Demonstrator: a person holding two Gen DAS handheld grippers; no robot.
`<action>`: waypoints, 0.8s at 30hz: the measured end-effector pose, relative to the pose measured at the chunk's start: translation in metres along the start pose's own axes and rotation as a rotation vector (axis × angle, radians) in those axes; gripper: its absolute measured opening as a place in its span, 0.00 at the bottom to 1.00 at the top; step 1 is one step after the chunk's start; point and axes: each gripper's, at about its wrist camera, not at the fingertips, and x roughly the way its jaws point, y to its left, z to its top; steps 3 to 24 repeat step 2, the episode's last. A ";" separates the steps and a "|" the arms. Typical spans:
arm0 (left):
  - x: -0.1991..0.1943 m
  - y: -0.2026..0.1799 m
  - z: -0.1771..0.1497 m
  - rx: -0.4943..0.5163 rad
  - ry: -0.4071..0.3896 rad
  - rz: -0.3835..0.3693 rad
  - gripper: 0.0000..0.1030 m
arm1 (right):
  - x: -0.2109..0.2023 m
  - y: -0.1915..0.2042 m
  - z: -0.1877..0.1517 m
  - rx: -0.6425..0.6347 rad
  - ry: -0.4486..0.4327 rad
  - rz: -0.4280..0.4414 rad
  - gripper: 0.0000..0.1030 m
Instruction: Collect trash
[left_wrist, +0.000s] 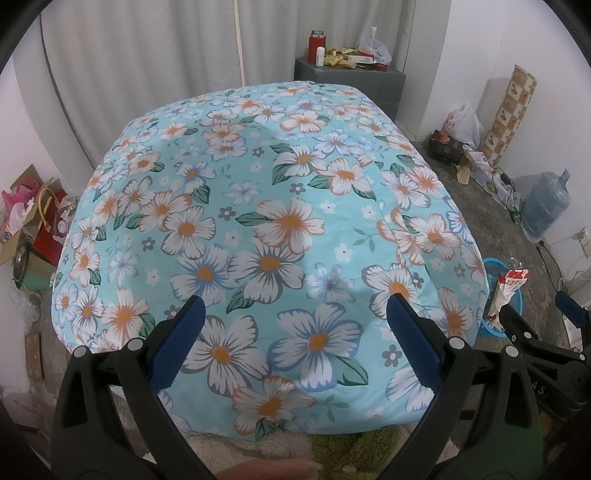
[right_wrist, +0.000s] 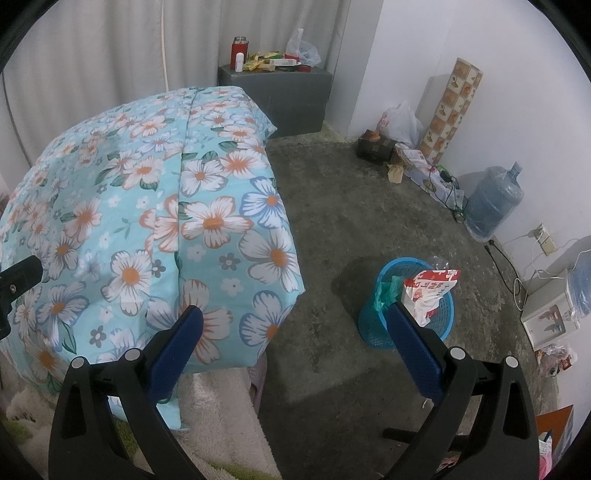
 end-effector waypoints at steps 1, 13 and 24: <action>0.000 0.000 0.000 -0.002 -0.001 -0.001 0.91 | 0.000 0.000 0.000 0.000 0.000 0.000 0.94; 0.000 0.000 0.000 -0.001 -0.001 -0.001 0.92 | 0.000 0.000 -0.001 0.000 0.000 0.000 0.94; 0.000 0.000 0.000 -0.001 -0.001 -0.001 0.92 | 0.000 0.000 -0.001 0.000 0.000 0.000 0.94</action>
